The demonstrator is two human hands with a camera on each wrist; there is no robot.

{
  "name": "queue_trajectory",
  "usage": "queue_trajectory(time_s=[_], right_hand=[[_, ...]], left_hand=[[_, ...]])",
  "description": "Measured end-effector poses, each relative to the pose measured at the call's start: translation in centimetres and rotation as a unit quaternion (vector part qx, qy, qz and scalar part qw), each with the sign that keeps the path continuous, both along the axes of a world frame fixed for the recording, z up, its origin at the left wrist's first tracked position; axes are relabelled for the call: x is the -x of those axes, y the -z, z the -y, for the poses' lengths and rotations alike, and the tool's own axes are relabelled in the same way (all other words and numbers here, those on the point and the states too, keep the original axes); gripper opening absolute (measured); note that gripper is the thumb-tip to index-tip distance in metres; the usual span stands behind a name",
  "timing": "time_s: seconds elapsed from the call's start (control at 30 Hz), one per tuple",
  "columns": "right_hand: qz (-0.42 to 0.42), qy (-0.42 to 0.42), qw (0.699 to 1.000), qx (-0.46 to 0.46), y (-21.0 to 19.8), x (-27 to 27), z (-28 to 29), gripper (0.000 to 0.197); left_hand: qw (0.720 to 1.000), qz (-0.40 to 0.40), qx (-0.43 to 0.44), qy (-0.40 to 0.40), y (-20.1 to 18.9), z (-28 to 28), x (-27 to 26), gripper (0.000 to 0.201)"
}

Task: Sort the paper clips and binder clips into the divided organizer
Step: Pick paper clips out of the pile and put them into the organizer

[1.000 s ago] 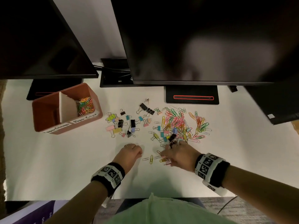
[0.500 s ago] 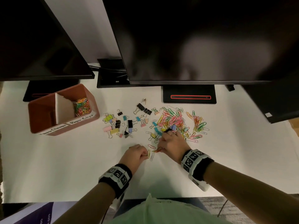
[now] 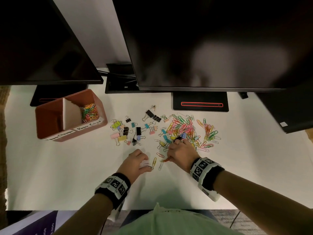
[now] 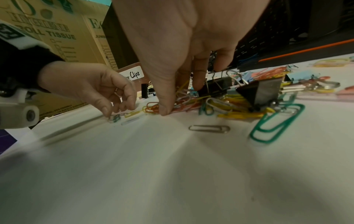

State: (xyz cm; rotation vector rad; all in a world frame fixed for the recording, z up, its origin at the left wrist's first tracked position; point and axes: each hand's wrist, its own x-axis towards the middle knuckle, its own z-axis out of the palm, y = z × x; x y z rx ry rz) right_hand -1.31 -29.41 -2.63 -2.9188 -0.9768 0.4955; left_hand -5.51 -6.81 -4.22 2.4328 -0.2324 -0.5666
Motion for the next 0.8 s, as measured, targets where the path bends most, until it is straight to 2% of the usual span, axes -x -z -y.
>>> queue_trajectory(time_s=[0.23,0.53,0.67,0.8], right_hand=[[-0.005,-0.020,1.000,0.018,-0.3,-0.3,-0.3,0.021],[-0.032,-0.024,0.999,-0.030,-0.9,-0.3,0.2,0.012],[-0.030,0.000,0.996,-0.085,-1.6,-0.8,1.1,0.011],[-0.074,0.029,0.990,-0.119,-2.8,-1.7,1.9,0.015]], left_hand=[[1.000,0.000,-0.004,-0.004,0.0,0.7,0.0,0.010],[0.996,-0.002,-0.079,0.049,-0.2,1.6,-0.3,0.016],[0.998,-0.012,-0.055,0.037,-0.3,1.3,-0.6,0.015],[1.000,-0.027,-0.006,0.011,-0.6,1.3,-1.2,0.012]])
